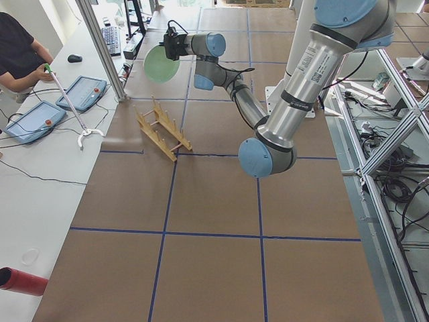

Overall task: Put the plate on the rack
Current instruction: 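Carry the upright plate with the left gripper above the wooden rack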

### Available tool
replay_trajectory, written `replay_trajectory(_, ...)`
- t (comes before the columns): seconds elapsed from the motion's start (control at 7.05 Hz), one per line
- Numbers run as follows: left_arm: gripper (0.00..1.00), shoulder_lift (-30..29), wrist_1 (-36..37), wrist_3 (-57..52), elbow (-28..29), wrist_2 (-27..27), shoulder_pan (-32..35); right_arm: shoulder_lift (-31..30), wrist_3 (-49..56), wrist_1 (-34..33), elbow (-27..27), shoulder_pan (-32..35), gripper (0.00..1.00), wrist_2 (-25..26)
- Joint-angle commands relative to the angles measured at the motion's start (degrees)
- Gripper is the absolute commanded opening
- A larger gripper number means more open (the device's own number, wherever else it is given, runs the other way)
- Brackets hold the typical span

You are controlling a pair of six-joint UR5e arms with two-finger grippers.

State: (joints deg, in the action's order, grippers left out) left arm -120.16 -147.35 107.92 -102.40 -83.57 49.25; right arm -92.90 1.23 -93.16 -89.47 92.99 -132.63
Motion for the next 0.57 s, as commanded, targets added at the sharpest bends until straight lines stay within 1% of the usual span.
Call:
replay_trajectory(0.0,0.00,-0.3,-5.4,1.5,8.7,1.0,4.1,0.0,0.0,0.0,0.0,0.0,1.00,0.0)
replay_trajectory(0.14,0.00,-0.4,-12.7,1.8,14.8,1.1,4.5,0.0,0.0,0.0,0.0,0.0,1.00,0.0)
replay_trajectory(0.28,0.00,-0.8,-14.2,4.3,17.7,1.1,5.7,0.0,0.0,0.0,0.0,0.0,1.00,0.0)
replay_trajectory(0.43,0.00,-1.4,-14.3,4.5,19.4,1.2,5.8,0.0,0.1,0.0,0.0,0.0,1.00,0.0)
